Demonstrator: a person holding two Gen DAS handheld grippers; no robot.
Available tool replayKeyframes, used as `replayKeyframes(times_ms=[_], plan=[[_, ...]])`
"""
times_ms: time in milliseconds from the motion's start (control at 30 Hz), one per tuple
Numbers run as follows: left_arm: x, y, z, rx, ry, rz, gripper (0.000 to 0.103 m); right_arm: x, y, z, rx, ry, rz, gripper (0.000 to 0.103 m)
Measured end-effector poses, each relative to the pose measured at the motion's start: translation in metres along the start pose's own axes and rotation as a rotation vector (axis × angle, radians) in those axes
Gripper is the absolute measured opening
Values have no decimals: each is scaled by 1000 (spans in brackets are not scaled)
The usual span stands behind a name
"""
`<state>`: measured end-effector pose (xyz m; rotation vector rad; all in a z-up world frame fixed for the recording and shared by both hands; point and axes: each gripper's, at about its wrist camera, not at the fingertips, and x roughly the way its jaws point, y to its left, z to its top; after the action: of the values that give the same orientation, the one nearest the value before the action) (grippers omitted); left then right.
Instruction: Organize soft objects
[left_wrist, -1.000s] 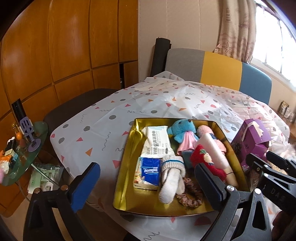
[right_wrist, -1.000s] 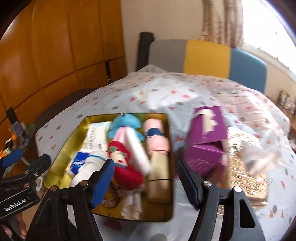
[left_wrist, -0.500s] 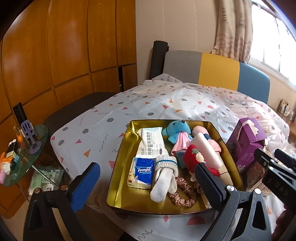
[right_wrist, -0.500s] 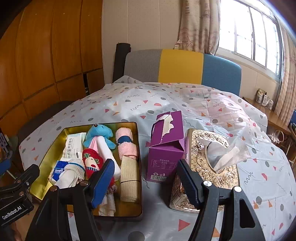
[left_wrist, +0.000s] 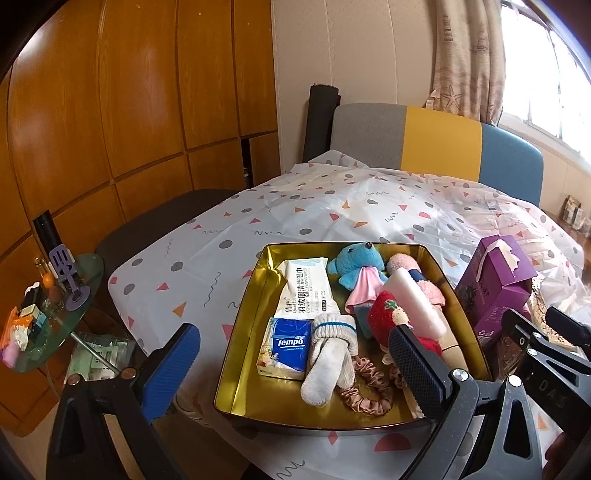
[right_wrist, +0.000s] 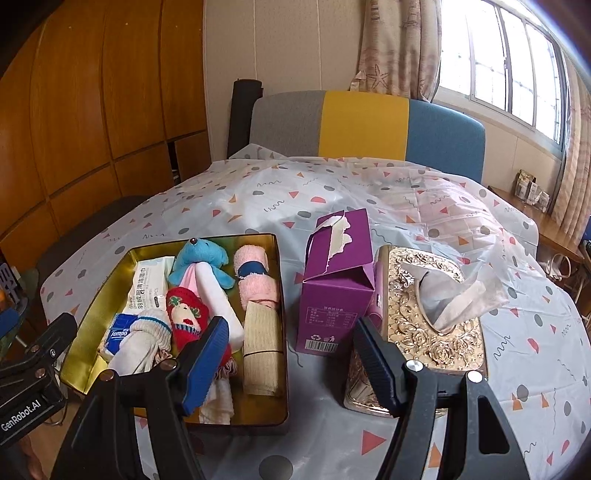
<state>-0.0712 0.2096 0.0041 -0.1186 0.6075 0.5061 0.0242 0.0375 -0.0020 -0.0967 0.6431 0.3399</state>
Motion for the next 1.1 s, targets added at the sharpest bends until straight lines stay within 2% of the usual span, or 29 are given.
replayKeyframes(times_ms=[1100], plan=[[-5,0,-2,-14,-11,9,103,0,0,-2,1,6,6,71]])
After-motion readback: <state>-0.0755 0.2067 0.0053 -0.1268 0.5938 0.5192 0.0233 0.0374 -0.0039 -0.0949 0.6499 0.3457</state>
